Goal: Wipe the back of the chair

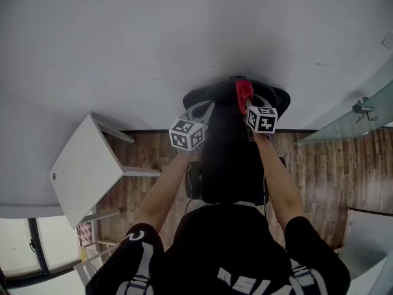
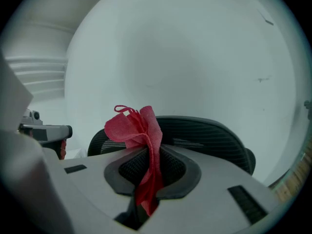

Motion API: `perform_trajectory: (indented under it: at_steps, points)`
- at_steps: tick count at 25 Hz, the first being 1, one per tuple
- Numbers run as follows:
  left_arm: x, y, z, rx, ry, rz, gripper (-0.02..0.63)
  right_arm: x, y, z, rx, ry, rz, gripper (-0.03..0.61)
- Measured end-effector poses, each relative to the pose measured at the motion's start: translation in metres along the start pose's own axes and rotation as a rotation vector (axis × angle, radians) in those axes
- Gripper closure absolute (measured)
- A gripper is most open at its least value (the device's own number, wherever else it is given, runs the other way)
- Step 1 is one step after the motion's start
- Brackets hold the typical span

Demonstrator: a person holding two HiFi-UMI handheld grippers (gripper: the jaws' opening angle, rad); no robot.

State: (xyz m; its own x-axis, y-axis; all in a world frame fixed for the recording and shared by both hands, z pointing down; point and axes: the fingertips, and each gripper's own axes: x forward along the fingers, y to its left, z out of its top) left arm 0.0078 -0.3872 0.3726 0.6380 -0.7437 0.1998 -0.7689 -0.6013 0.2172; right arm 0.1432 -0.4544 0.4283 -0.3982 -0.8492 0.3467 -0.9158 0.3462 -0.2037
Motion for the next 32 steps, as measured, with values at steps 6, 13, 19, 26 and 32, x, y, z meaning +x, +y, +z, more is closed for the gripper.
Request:
perform_trajectory:
  at_steps: [6, 13, 19, 26, 32]
  points:
    - [0.007, -0.011, -0.002, -0.012, -0.006, 0.007, 0.589, -0.022, -0.043, 0.0, 0.026, -0.017, -0.085, 0.511]
    - [0.01, -0.025, -0.011, -0.012, 0.008, -0.011, 0.589, -0.045, -0.07, -0.001, 0.031, -0.04, -0.152, 0.512]
    - [0.001, -0.024, -0.016, -0.012, 0.015, -0.008, 0.59, -0.061, -0.081, -0.004, 0.036, -0.054, -0.238, 0.512]
    - [-0.024, -0.01, -0.025, -0.034, 0.01, 0.035, 0.589, -0.069, -0.046, -0.004, 0.001, -0.101, -0.215, 0.514]
    - [-0.062, 0.012, -0.044, -0.078, 0.01, 0.101, 0.589, -0.051, 0.038, -0.005, -0.009, -0.096, -0.013, 0.514]
